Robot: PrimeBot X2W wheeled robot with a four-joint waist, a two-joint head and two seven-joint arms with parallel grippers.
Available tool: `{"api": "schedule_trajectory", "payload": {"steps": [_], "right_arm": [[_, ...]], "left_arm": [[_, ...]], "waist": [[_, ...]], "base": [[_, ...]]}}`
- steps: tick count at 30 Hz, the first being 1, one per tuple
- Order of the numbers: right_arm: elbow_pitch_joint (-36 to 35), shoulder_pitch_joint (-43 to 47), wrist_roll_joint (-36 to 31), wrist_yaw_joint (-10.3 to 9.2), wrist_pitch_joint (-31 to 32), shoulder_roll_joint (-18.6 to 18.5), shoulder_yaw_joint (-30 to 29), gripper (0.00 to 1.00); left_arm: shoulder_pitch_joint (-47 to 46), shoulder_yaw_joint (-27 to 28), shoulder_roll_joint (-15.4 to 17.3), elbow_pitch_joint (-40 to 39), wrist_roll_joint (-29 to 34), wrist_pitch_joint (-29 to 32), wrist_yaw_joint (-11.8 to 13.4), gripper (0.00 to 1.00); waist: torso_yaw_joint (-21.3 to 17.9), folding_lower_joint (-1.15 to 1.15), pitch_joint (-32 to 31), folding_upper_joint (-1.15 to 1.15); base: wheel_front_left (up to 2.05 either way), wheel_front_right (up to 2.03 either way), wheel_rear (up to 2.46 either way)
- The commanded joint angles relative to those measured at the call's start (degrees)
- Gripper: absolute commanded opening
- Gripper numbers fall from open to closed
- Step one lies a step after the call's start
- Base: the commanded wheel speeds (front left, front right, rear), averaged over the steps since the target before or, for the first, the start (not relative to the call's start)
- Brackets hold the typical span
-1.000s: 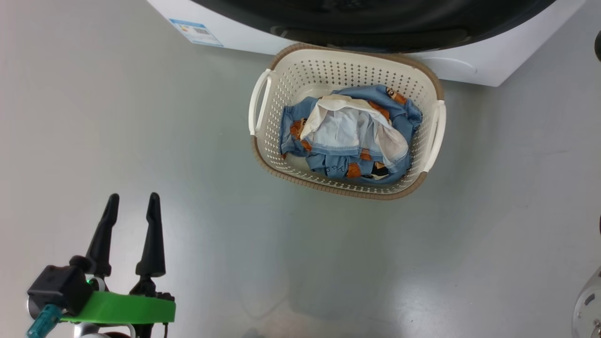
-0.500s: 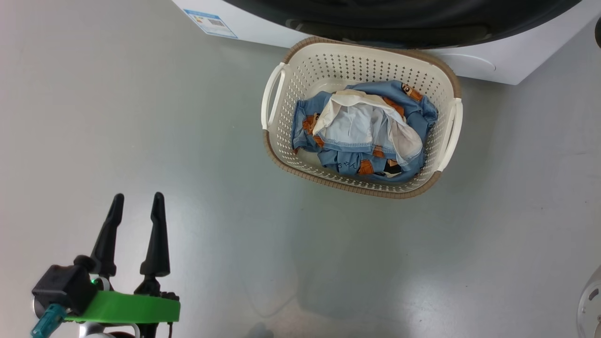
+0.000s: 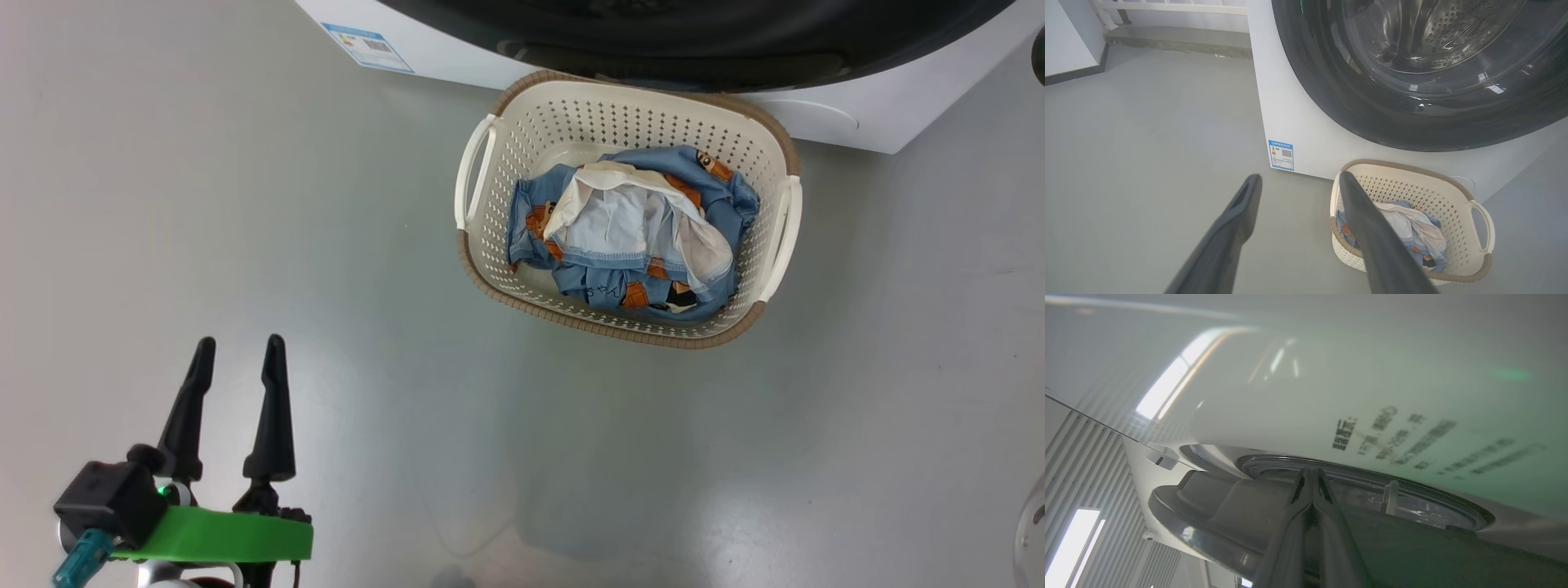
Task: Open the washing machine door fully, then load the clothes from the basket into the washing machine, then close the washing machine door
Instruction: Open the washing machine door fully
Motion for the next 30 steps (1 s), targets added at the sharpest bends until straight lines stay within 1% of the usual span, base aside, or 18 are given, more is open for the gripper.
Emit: {"api": "schedule_trajectory", "payload": {"steps": [1,14,20,30], "right_arm": [[-1.05,-0.61,-0.52,0.09,0.26,0.91,1.8,0.0],[0.32,0.49,1.19,0.09,3.44,1.05,4.59,0.0],[-0.1,1.72,1.86,0.09,5.26,1.65,5.46,0.0],[-0.57,4.88,0.97,0.09,7.98,2.45,8.57,0.0]], "left_arm": [[0.21,2.01,1.14,-1.27,0.19,-0.35,0.08,1.0],[0.51,2.14,1.14,-1.23,0.24,-0.35,0.18,1.0],[0.5,2.58,1.14,-1.16,0.35,-0.35,0.22,1.0],[0.25,2.75,1.14,-0.95,0.34,-0.35,0.2,1.0]], "waist": [[0.14,0.0,0.03,0.0],[-0.23,0.0,-0.94,0.0],[-1.2,0.0,-1.28,0.0],[-3.12,0.0,-2.44,0.0]], "base": [[0.0,0.0,0.0],[0.0,0.0,0.0],[0.0,0.0,0.0],[0.0,0.0,0.0]]}}
